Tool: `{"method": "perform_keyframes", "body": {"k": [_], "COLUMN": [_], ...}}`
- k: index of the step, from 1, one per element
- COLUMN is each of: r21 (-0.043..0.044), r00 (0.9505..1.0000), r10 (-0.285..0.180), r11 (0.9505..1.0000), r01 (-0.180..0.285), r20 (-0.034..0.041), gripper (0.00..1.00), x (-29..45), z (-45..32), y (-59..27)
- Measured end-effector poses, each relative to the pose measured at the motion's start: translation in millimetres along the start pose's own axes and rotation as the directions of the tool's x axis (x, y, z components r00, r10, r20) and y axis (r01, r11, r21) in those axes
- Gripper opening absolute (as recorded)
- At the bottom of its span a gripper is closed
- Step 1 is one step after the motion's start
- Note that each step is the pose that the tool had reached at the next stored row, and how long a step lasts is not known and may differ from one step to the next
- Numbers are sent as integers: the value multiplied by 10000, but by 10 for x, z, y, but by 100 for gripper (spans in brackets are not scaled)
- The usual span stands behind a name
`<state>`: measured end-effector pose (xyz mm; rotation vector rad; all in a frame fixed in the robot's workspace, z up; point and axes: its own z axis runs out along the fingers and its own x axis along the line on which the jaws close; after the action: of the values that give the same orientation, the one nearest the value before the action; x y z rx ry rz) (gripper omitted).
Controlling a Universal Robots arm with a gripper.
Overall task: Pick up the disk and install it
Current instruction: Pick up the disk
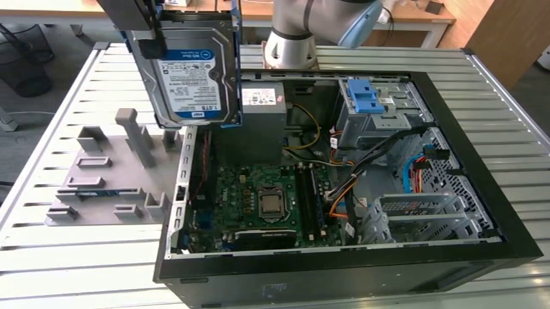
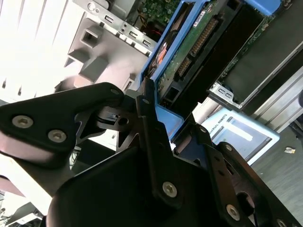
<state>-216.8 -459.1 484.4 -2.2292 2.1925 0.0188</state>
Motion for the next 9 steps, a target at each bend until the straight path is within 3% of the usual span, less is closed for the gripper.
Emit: {"method": "perform_keyframes", "body": {"k": [9], "r21": [35], "r00": [10000], "r10": [-3], "r11": [10000], "r01": [3], "r20": [-1], "gripper": [36], "x": [2], "z": [0], "y": [-116]}}
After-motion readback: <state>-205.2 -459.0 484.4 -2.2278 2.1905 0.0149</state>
